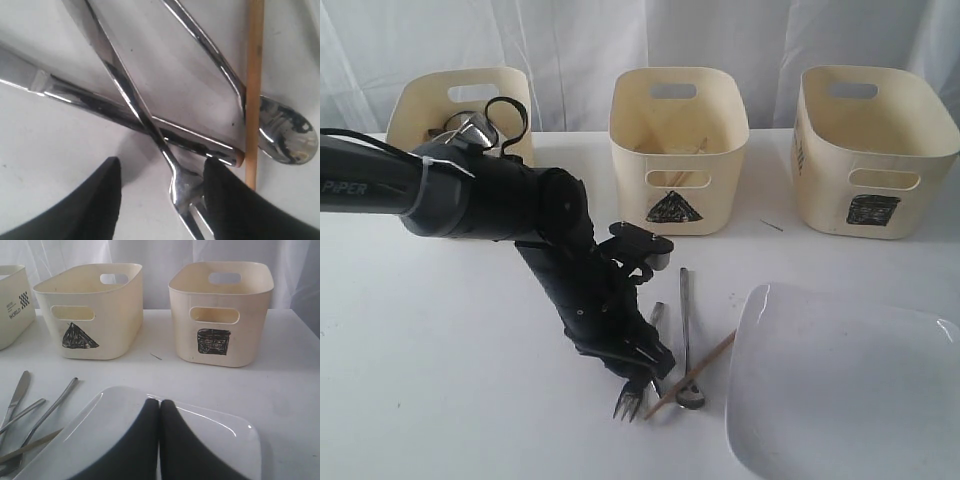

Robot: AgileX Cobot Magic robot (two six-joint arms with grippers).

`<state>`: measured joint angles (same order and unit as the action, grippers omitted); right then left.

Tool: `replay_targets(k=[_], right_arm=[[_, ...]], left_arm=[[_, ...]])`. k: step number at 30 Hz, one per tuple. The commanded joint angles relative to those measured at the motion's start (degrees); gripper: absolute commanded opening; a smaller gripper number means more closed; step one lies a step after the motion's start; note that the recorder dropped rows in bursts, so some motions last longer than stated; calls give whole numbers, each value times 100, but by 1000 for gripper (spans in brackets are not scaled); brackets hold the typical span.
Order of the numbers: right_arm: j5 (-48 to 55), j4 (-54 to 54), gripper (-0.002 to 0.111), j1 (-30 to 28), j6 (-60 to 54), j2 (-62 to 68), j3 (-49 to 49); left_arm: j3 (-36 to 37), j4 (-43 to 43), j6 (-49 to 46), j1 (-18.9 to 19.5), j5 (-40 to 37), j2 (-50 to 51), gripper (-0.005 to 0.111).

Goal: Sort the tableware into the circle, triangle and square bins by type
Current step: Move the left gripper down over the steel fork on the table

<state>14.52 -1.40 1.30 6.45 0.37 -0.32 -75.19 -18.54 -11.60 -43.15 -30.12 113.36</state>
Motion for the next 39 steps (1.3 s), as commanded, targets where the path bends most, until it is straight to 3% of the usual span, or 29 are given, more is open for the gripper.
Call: replay_targets(k=[1,3,7,12,27,33,39], right_arm=[[-44,-8,0,-20,-25,-37,32],[-44,-8,0,-20,-25,-37,32],[-44,-8,0,-20,-25,-37,32],[-44,-8,0,-20,-25,-37,32],[-44,-8,0,-20,-25,-37,32],[-44,-8,0,-20,-25,-37,32],[-44,-8,0,-20,-25,-37,32]], left_arm=[[43,-81,26,-37,-132,23,40],[43,-69,15,-92,-141,23,37],[43,123,39,-261,-154,37,47],[43,1241,900,-320,-412,266,47],[43,1264,1081,-328,-295,432,46],[43,1264,1160,-328,-202,432,37],[43,1292,1160,-328,-244,432,16]])
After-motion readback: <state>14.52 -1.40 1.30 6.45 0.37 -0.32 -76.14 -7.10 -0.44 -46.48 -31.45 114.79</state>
